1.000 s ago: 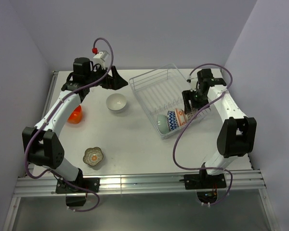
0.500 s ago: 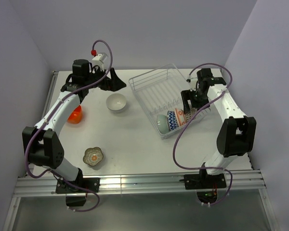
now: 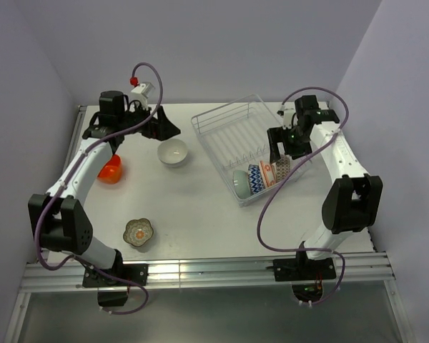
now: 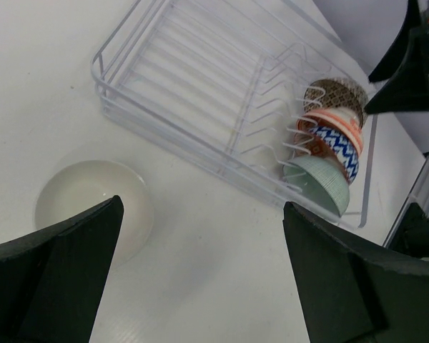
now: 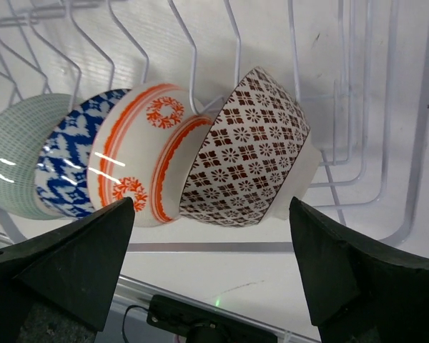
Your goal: Load the bowls into the dish rack
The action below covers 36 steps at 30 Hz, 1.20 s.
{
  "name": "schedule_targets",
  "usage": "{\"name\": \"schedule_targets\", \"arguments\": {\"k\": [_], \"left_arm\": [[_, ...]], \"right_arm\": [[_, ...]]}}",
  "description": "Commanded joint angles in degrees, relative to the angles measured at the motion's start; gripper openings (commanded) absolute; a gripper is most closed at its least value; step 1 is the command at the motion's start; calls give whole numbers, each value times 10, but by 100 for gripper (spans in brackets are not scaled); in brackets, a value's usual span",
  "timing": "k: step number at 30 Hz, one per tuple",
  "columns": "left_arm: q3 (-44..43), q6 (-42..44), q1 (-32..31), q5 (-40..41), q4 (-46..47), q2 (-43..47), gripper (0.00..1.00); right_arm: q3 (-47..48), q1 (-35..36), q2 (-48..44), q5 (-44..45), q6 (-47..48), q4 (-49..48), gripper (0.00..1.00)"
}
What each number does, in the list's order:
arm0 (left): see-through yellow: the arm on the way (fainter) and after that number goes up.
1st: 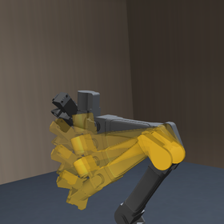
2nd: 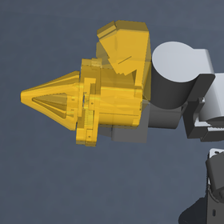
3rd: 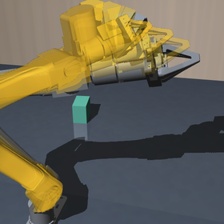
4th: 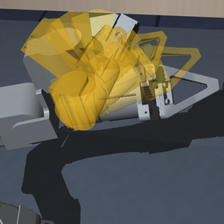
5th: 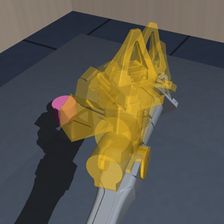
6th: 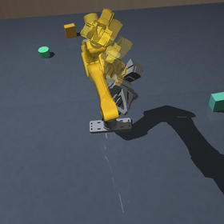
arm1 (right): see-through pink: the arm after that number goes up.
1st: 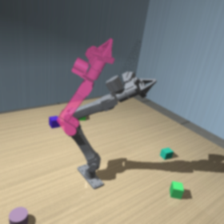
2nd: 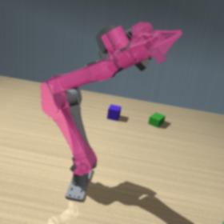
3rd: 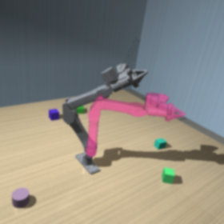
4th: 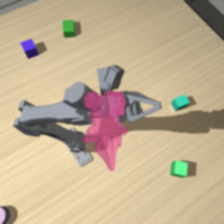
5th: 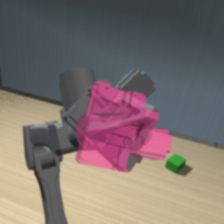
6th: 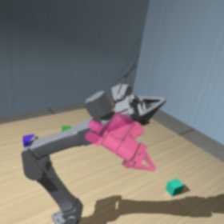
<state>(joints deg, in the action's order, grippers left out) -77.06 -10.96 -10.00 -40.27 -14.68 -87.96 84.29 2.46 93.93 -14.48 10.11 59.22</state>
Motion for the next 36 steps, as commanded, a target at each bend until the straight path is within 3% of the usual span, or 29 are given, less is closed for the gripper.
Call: {"name": "schedule_targets", "arguments": {"k": [1, 6, 15, 23, 36], "left_arm": [[23, 71, 29, -56, -32, 34, 100], [49, 251, 53, -99, -141, 67, 99], [123, 760, 58, -68, -525, 95, 89], [233, 839, 58, 25, -555, 100, 73], [303, 879, 58, 83, -505, 78, 66]], "right_arm": [[40, -11, -39, -27, 6, 3, 96], [51, -15, -55, -50, 11, -3, 98], [64, -15, -89, -115, 4, -36, 100], [54, -15, -99, -140, -14, -44, 100], [32, -16, -115, -129, -25, -55, 100]]}}
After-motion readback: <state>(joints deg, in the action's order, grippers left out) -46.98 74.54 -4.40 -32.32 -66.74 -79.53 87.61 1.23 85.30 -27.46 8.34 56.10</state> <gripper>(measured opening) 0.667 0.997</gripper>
